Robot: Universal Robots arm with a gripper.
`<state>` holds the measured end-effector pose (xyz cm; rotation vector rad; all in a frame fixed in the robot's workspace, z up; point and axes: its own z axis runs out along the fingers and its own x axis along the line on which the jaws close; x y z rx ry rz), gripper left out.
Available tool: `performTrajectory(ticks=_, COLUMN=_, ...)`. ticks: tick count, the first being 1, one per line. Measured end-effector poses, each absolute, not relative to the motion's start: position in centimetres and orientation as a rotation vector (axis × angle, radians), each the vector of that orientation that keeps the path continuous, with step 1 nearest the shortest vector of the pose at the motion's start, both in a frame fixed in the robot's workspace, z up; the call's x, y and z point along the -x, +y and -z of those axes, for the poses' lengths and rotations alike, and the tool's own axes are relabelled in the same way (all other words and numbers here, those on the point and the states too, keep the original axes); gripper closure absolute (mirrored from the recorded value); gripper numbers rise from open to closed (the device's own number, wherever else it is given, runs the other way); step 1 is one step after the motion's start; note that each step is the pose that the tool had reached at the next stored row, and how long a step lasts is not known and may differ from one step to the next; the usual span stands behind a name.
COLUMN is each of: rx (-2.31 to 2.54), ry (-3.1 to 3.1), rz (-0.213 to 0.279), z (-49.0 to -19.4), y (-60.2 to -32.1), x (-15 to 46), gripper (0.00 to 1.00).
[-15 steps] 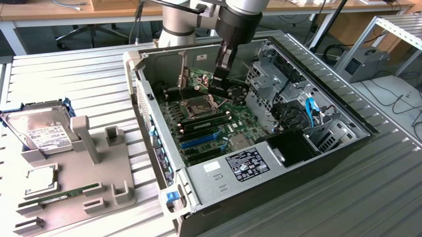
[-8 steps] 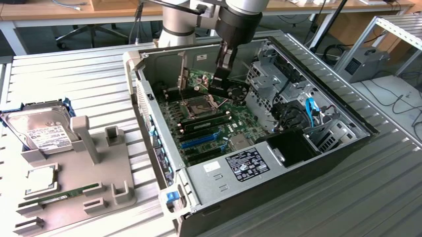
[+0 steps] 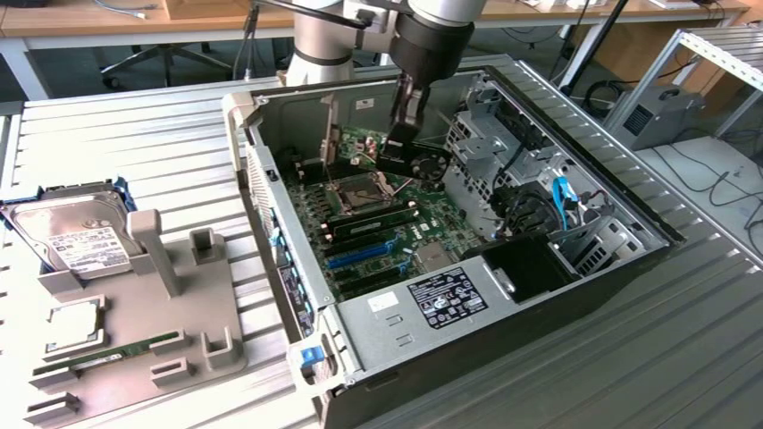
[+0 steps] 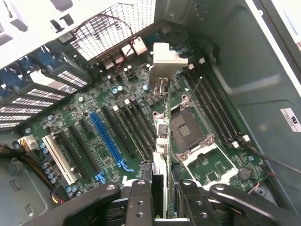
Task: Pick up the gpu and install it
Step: 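Insert the gpu into the slot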
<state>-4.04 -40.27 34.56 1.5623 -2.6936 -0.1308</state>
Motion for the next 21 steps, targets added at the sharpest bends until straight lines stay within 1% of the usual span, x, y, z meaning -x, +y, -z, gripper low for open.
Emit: performTrajectory(ticks=21, rx=-1.736, ry=-2.578, rz=0.128, z=-34.56, y=-40.25, x=4.04, gripper=0.74)
